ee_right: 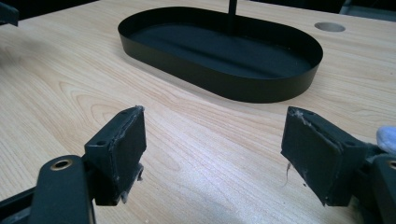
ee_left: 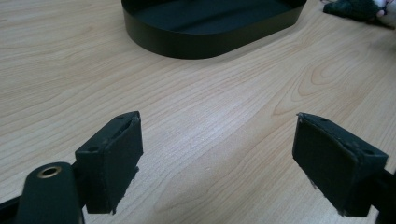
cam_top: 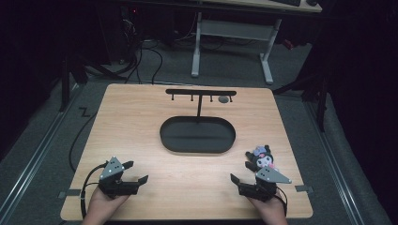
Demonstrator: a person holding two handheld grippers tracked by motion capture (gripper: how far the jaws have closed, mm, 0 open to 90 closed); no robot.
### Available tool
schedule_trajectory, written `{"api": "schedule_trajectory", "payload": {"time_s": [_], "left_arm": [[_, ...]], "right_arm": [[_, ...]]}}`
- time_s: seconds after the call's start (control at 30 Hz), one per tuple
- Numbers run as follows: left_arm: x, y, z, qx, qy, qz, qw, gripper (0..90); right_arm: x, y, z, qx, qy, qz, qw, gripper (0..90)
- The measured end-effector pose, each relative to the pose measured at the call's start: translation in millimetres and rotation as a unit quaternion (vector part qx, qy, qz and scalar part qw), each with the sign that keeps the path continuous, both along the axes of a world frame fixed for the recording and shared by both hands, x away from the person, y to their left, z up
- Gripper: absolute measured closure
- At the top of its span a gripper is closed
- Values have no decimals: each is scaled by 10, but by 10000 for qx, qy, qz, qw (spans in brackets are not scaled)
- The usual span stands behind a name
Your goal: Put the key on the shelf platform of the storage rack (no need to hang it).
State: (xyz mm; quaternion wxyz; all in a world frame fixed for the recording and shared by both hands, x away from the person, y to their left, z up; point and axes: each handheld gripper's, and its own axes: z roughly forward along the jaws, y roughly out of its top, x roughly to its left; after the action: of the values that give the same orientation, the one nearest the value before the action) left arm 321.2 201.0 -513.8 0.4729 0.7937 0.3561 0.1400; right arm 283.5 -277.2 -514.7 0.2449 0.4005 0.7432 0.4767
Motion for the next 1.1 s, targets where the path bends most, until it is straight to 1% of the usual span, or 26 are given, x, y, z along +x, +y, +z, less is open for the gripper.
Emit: {"api": "schedule_trajectory", "payload": {"time_s": [0.07,0.23,0.57,0.93,1.1], "left_arm": [[-4,4,-2,32,18,-5,10000,169],[-11,0,-6,36,8,12,10000,169],[10,-19,-23,62,41,-7,10000,169],[19,-28,-32,86,43,-14,10000,169],[18,-24,-33,98,44,-8,9999,169]], "right_arm": [[9,6,-3,-6,1,12,10000,221],[22,1,-2,34,-8,-7,10000,221],[16,-6,-13,16,-24,2,10000,220],[12,-53,-16,91,8,-101,9999,220],[20,-61,-18,72,16,-114,9999,220]]}}
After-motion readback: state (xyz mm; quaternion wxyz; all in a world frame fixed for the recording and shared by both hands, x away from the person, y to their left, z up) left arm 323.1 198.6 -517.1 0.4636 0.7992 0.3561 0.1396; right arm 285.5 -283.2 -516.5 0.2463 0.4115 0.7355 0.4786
